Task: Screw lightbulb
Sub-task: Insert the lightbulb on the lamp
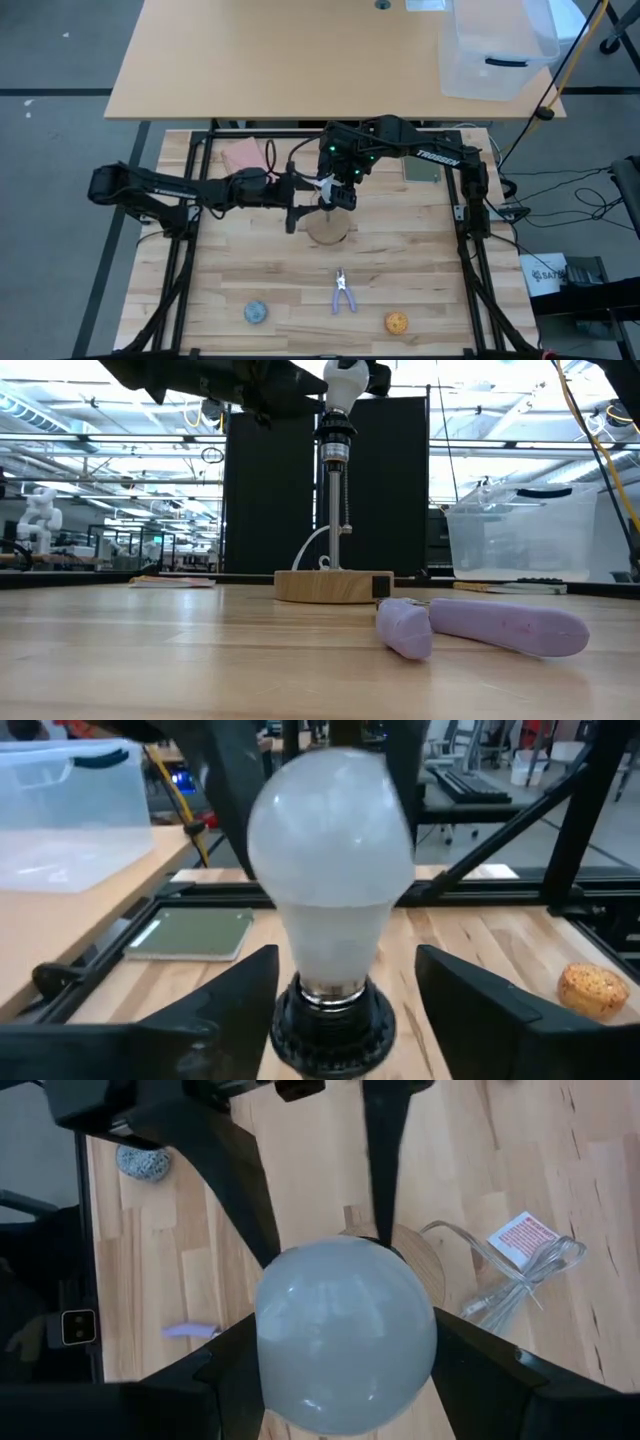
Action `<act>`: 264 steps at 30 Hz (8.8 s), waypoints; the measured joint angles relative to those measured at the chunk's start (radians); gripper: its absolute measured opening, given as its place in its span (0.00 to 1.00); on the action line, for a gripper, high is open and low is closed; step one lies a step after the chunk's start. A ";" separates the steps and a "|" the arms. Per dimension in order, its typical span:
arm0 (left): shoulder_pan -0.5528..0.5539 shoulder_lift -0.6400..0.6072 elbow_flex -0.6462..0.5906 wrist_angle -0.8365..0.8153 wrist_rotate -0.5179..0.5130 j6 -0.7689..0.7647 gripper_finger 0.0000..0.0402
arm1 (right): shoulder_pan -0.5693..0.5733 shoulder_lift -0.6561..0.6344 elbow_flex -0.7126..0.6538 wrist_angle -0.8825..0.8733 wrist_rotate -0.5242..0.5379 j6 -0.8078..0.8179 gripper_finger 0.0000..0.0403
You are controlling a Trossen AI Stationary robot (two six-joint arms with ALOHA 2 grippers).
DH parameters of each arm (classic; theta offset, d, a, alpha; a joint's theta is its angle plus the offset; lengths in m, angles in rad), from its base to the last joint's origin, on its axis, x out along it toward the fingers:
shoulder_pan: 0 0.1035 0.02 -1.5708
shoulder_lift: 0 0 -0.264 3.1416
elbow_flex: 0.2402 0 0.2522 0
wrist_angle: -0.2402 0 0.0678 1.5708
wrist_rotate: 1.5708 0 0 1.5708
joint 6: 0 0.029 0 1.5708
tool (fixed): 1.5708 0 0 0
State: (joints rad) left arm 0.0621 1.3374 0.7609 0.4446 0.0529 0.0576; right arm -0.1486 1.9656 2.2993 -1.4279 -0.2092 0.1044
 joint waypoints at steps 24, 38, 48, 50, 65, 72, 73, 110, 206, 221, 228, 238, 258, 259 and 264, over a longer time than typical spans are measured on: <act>0.001 0.157 0.000 0.233 -0.016 -0.046 0.65 | 0.000 0.000 0.000 0.001 -0.001 -0.008 0.57; 0.000 0.164 0.000 0.247 -0.030 -0.025 0.33 | 0.007 -0.001 0.000 0.002 0.001 -0.015 0.57; 0.000 0.163 0.000 0.241 -0.032 -0.023 0.35 | 0.032 -0.001 0.001 -0.003 0.032 -0.089 0.66; 0.000 0.163 0.000 0.241 -0.031 -0.028 0.36 | 0.035 -0.001 0.001 -0.005 0.035 -0.108 0.70; 0.001 0.163 0.001 0.238 -0.032 -0.031 0.36 | 0.041 -0.038 0.000 0.009 0.067 -0.162 0.80; 0.001 0.163 0.001 0.238 -0.032 -0.033 0.36 | 0.044 -0.101 0.000 0.163 0.158 -0.184 0.80; 0.001 0.163 0.001 0.238 -0.032 -0.035 0.36 | 0.045 -0.112 0.000 0.190 0.160 -0.187 0.80; 0.001 0.163 0.000 0.237 -0.033 -0.051 0.36 | 0.291 -0.307 -0.577 1.297 0.483 -0.347 0.78; 0.001 0.163 0.000 0.237 -0.032 -0.053 0.36 | 0.135 -0.445 -1.651 2.508 0.360 -0.097 0.78; 0.001 0.163 0.000 0.237 -0.032 -0.052 0.36 | 0.135 -0.445 -1.651 2.508 0.358 -0.096 0.62; 0.001 0.163 0.000 0.239 -0.033 -0.049 0.41 | 0.136 -0.447 -1.603 2.414 0.365 -0.105 0.63; 0.000 0.155 -0.001 0.217 -0.035 -0.048 0.66 | 0.137 -0.446 -1.521 2.254 0.363 -0.126 0.63; -0.035 -0.048 0.000 -0.109 -0.069 -0.021 0.68 | 0.137 -0.447 -1.521 2.229 0.370 -0.065 0.63; -0.041 -0.055 0.000 -0.127 -0.082 -0.016 0.68 | 0.137 -0.447 -1.520 2.224 0.373 -0.059 0.63; -0.061 -0.072 0.000 -0.152 -0.148 0.006 0.68 | 0.138 -0.448 -1.520 2.207 0.389 -0.032 0.63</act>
State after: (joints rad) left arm 0.0011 1.2655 0.7609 0.2924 -0.0953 0.0633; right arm -0.0104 1.5172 0.7795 0.7786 0.1800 0.0721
